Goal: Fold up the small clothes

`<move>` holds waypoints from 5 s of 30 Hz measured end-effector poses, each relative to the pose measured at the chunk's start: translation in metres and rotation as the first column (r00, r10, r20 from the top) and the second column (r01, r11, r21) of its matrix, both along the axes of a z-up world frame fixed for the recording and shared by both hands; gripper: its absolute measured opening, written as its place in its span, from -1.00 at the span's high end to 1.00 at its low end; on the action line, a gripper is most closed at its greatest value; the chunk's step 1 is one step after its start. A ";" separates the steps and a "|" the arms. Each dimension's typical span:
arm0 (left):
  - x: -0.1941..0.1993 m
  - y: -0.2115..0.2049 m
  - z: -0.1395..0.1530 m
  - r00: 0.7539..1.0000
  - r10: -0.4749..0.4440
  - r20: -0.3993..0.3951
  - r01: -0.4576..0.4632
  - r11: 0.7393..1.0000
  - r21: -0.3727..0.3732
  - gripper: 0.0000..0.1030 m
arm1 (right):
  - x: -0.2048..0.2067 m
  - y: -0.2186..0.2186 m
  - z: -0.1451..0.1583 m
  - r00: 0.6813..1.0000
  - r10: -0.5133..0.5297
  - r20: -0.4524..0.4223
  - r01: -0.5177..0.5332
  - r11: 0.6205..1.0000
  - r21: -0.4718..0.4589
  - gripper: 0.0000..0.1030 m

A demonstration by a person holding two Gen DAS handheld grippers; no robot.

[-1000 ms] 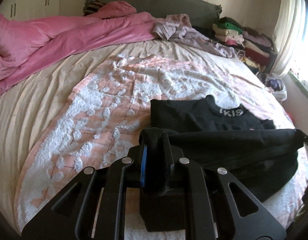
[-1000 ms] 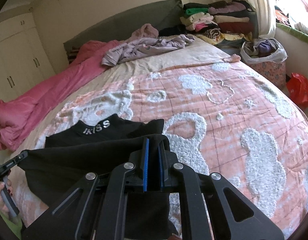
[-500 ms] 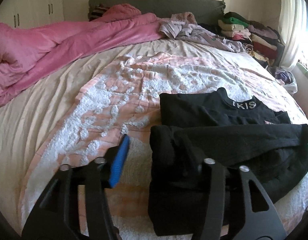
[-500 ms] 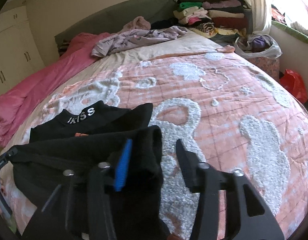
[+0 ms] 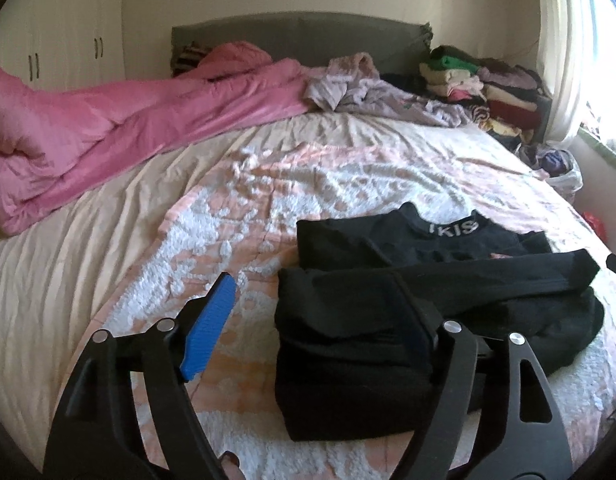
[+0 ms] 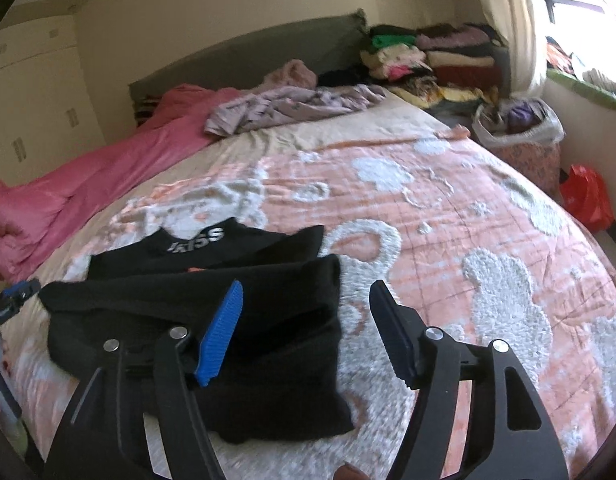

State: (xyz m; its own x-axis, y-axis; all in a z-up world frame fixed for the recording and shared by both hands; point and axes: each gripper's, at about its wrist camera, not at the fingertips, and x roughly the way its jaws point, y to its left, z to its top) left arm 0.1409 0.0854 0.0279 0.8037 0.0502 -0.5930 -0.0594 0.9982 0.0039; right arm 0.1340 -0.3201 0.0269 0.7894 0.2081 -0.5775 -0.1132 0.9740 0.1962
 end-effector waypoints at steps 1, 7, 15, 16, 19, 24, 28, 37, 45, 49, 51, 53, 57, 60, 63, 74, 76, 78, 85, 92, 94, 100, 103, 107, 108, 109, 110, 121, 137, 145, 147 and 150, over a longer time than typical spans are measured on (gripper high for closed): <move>-0.005 -0.002 0.003 1.000 -0.007 0.010 0.007 1.000 0.000 -0.36 | -0.005 0.005 0.003 1.000 0.021 0.009 -0.021 1.000 -0.011 -0.26; -0.027 -0.016 0.005 0.997 -0.070 0.016 0.070 0.998 0.005 -0.36 | -0.028 0.037 0.016 0.990 0.135 0.042 -0.131 0.989 -0.070 -0.26; -0.040 -0.048 -0.011 0.984 -0.175 -0.041 0.176 0.984 0.019 -0.20 | -0.044 0.074 0.008 0.966 0.258 -0.001 -0.257 0.961 -0.099 -0.19; -0.041 -0.051 -0.014 0.982 -0.181 -0.048 0.182 0.983 0.023 -0.18 | -0.044 0.077 0.006 0.964 0.267 -0.010 -0.266 0.959 -0.102 -0.15; -0.039 -0.060 -0.025 0.977 -0.199 -0.077 0.202 0.979 0.037 0.00 | -0.043 0.086 -0.002 0.957 0.289 -0.038 -0.291 0.949 -0.117 0.00; -0.027 -0.073 -0.038 0.972 -0.207 -0.108 0.217 0.972 0.089 0.01 | -0.031 0.093 -0.021 0.953 0.277 -0.123 -0.292 0.947 -0.132 0.21; -0.012 -0.076 -0.051 0.970 -0.197 -0.143 0.216 0.967 0.134 0.01 | -0.013 0.093 -0.041 0.952 0.247 -0.182 -0.276 0.949 -0.153 0.24; 0.007 -0.072 -0.068 0.966 -0.188 -0.179 0.218 0.962 0.166 -0.10 | 0.018 0.096 -0.063 0.945 0.245 -0.217 -0.289 0.936 -0.203 0.27; 0.026 -0.062 -0.058 0.972 -0.178 -0.155 0.197 0.973 0.118 -0.19 | 0.046 0.097 -0.052 0.955 0.245 -0.168 -0.278 0.935 -0.218 0.27; 0.044 -0.055 -0.053 0.975 -0.170 -0.147 0.187 0.975 0.116 -0.18 | 0.062 0.094 -0.050 0.960 0.232 -0.156 -0.263 0.937 -0.228 0.27; 0.053 -0.049 -0.050 0.976 -0.163 -0.143 0.176 0.980 0.089 -0.18 | 0.074 0.090 -0.048 0.964 0.217 -0.153 -0.248 0.943 -0.224 0.27; 0.064 -0.044 -0.045 0.979 -0.148 -0.138 0.160 0.984 0.081 -0.18 | 0.083 0.086 -0.047 0.968 0.201 -0.153 -0.231 0.949 -0.216 0.27; 0.090 -0.029 -0.033 0.982 -0.121 -0.144 0.124 0.992 0.010 -0.23 | 0.108 0.076 -0.045 0.971 0.166 -0.171 -0.195 0.966 -0.169 0.27; 0.107 -0.016 -0.026 0.983 -0.097 -0.153 0.091 0.995 -0.044 -0.29 | 0.123 0.069 -0.044 0.974 0.134 -0.180 -0.163 0.974 -0.157 0.26; 0.122 -0.001 -0.015 0.990 -0.045 -0.137 0.036 0.997 -0.066 -0.29 | 0.138 0.064 -0.043 0.977 0.093 -0.191 -0.124 0.980 -0.155 0.23; 0.093 0.047 -0.012 0.995 0.024 -0.098 -0.036 0.991 -0.125 -0.31 | 0.133 0.028 -0.031 0.988 0.017 -0.154 -0.035 0.993 -0.115 0.08; 0.092 0.051 -0.019 0.993 0.017 -0.118 -0.032 0.992 -0.123 -0.31 | 0.127 0.020 -0.027 0.989 0.015 -0.144 -0.031 0.994 -0.104 0.03; 0.092 0.052 -0.027 0.990 -0.008 -0.144 -0.010 0.992 -0.127 -0.31 | 0.122 0.013 -0.026 0.990 0.019 -0.139 -0.033 0.995 -0.097 -0.09; 0.106 0.042 -0.055 0.971 -0.101 -0.216 0.056 0.976 -0.209 -0.31 | 0.129 0.000 -0.045 0.980 0.017 -0.197 -0.032 0.997 -0.077 -0.17; 0.123 0.026 -0.063 0.967 -0.100 -0.235 0.066 0.987 -0.148 -0.31 | 0.139 0.012 -0.053 0.978 0.039 -0.206 -0.059 0.994 -0.093 -0.17; 0.123 0.019 -0.061 0.969 -0.112 -0.218 0.087 0.989 -0.119 -0.18 | 0.140 0.021 -0.055 0.978 0.057 -0.200 -0.083 0.989 -0.124 -0.12; 0.116 0.006 -0.061 0.975 -0.132 -0.181 0.129 0.991 -0.028 0.76 | 0.134 0.034 -0.054 0.984 0.076 -0.164 -0.110 0.972 -0.206 0.63; 0.105 0.005 -0.054 0.976 -0.167 -0.137 0.169 0.986 0.005 0.89 | 0.129 0.028 -0.047 0.987 0.086 -0.138 -0.110 0.979 -0.172 0.81; 0.089 0.014 -0.029 0.974 -0.223 -0.043 0.222 0.974 -0.039 0.90 | 0.120 0.011 -0.028 0.990 0.104 -0.095 -0.109 0.992 -0.057 0.83; 0.088 0.018 -0.024 0.974 -0.223 -0.029 0.221 0.973 -0.063 0.90 | 0.120 0.004 -0.023 0.991 0.103 -0.087 -0.104 0.995 -0.012 0.83; 0.090 0.025 -0.019 0.976 -0.214 -0.025 0.211 0.972 -0.108 0.90 | 0.122 -0.001 -0.020 0.991 0.101 -0.087 -0.100 0.995 0.023 0.83; 0.094 0.031 -0.017 0.979 -0.202 -0.031 0.196 0.970 -0.146 0.90 | 0.124 -0.006 -0.018 0.992 0.095 -0.088 -0.089 0.994 0.061 0.83; 0.137 0.044 -0.063 0.981 -0.088 -0.174 0.042 0.967 -0.250 0.88 | 0.154 -0.013 -0.069 0.968 -0.017 -0.250 0.038 0.996 0.079 0.83; 0.093 0.049 -0.047 0.990 -0.026 -0.135 0.004 0.988 -0.156 0.16 | 0.115 -0.018 -0.048 0.979 -0.022 -0.204 0.032 0.998 0.050 0.01; 0.059 0.050 -0.031 0.994 -0.014 -0.105 -0.004 0.985 -0.174 -0.28 | 0.085 -0.016 -0.030 0.987 -0.002 -0.164 0.012 0.998 0.064 -0.25; 0.052 0.049 -0.028 0.995 -0.005 -0.097 -0.012 0.983 -0.182 -0.51 | 0.082 -0.016 -0.029 0.986 0.000 -0.166 0.014 0.997 0.080 -0.30; 0.041 0.048 -0.026 0.995 -0.016 -0.096 -0.006 0.975 -0.221 -0.52 | 0.075 -0.014 -0.028 0.987 -0.003 -0.159 0.017 0.996 0.086 -0.33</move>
